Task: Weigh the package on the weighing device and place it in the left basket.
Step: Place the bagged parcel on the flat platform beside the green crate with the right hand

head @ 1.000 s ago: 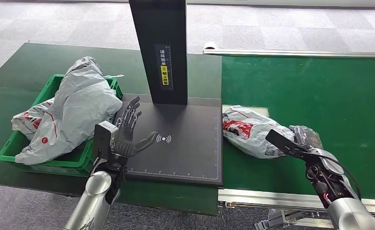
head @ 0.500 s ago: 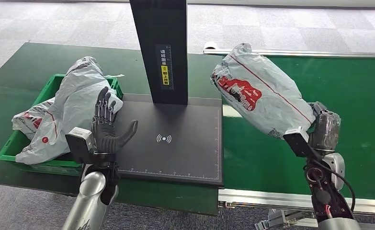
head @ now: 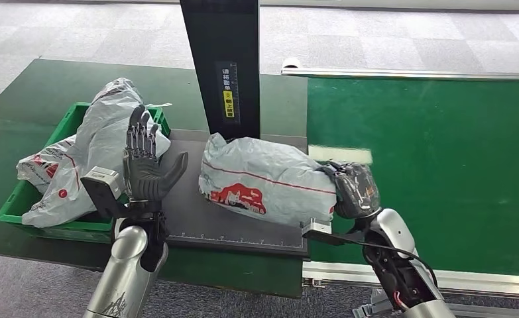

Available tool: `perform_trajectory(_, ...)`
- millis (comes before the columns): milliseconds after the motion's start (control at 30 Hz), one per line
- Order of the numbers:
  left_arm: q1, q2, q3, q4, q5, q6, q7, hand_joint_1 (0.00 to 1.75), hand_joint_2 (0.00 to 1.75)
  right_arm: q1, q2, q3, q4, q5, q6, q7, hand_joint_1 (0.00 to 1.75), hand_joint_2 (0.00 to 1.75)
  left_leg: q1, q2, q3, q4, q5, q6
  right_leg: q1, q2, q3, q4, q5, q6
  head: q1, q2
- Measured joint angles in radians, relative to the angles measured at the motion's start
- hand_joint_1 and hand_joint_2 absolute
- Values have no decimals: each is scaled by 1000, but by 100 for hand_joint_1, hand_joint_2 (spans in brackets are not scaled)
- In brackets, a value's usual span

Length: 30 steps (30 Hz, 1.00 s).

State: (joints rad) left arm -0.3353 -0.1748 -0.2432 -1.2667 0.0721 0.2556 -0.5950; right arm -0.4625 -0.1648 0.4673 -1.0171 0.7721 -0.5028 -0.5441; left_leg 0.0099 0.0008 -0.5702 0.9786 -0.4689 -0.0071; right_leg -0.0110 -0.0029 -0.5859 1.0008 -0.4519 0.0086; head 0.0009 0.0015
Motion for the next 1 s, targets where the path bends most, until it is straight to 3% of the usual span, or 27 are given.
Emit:
perform_trajectory(267, -30, -7, -22, 26, 2, -19, 3, 0, 175, -120, 48, 168, 261, 29, 168, 23, 175, 175, 0, 0, 0, 0, 0, 0, 0, 0, -1, 0, 0, 0, 0, 0)
perform_trajectory(533, -31, -11, -38, 38, -3, -31, 16, 0, 175, -171, 113, 205, 416, -56, 85, 21, 175, 175, 0, 0, 0, 0, 0, 0, 0, 0, -1, 0, 0, 0, 0, 0)
perform_trajectory(567, -31, -13, -41, 40, -8, -35, 22, 0, 175, -177, 121, 201, 428, -80, 77, 15, 154, 175, 0, 0, 0, 0, 0, 0, 0, 0, -1, 0, 0, 0, 0, 0)
perform_trajectory(667, -31, -16, -56, 52, -26, -55, 43, 0, 175, -190, 145, 175, 448, -164, 79, -12, 27, 175, 0, 0, 0, 0, 0, 0, 0, 0, -1, 0, 0, 0, 0, 0)
perform_trajectory(700, -31, -17, -62, 58, -33, -64, 49, 0, 175, -194, 152, 163, 451, -192, 85, -21, 4, 175, 0, 0, 0, 0, 0, 0, 0, 0, -1, 0, 0, 0, 0, 0)
perform_trajectory(1000, -30, -12, -108, 126, -114, -122, 85, 0, 175, -198, 189, 34, 417, -361, 181, -73, 0, 175, 0, 0, 0, 0, 0, 0, 0, 0, -1, 0, 0, 0, 0, 0)
